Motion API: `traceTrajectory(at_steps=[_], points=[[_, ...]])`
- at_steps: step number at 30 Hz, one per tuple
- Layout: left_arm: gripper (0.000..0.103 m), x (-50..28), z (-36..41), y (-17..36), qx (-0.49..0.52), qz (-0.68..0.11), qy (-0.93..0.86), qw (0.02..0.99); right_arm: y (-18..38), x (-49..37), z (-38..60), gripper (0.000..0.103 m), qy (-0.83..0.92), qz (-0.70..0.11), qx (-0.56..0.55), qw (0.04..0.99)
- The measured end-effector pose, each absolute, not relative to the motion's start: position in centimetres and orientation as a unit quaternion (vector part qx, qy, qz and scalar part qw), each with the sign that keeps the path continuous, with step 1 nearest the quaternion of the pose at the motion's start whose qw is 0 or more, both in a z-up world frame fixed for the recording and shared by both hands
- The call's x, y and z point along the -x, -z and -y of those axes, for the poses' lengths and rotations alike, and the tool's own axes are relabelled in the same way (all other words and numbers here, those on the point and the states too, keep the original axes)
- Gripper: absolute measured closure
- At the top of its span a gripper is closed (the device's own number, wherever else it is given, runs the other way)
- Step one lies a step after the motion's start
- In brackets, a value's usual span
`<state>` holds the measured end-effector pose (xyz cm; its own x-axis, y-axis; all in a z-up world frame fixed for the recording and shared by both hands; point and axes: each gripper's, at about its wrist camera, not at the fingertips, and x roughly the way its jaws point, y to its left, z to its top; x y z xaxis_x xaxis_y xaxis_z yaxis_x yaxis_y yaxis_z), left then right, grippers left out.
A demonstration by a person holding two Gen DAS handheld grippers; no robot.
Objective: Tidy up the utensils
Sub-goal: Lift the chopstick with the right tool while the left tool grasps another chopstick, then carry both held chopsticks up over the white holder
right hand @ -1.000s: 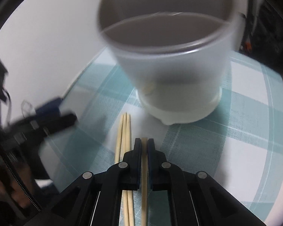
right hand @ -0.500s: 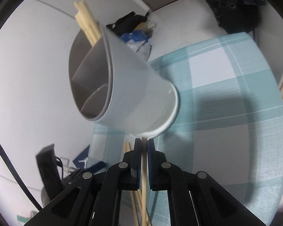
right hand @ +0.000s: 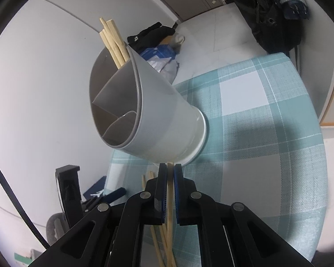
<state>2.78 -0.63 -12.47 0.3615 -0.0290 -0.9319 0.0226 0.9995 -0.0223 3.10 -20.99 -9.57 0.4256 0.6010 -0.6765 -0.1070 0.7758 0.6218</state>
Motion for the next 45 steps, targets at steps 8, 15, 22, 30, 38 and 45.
traceTrajectory(at_steps=[8, 15, 22, 30, 38, 45], points=[[0.064, -5.1, 0.3, 12.4, 0.064, -0.564, 0.017, 0.823, 9.1, -3.1, 20.6, 0.098, -0.224, -0.484, -0.244, 0.81], [0.096, -4.9, 1.4, 12.4, 0.05, -0.561, 0.007, 0.826, 8.3, -2.7, 20.2, 0.098, -0.228, -0.478, -0.228, 0.817], [0.102, -5.0, 1.2, 11.8, 0.067, -0.553, 0.015, 0.83, 8.0, -2.6, 20.4, 0.098, -0.227, -0.476, -0.224, 0.82], [0.102, -4.5, 0.6, 9.3, 0.096, -0.508, 0.033, 0.855, 7.0, -2.3, 20.6, 0.098, -0.227, -0.459, -0.218, 0.831], [0.102, -2.5, -0.2, 4.5, 0.117, -0.417, 0.056, 0.899, 5.0, -1.1, 20.4, 0.098, -0.234, -0.418, -0.203, 0.854], [0.102, -0.5, 0.4, 1.0, 0.092, -0.36, 0.062, 0.926, 3.2, 0.5, 19.2, 0.098, -0.24, -0.368, -0.159, 0.884]])
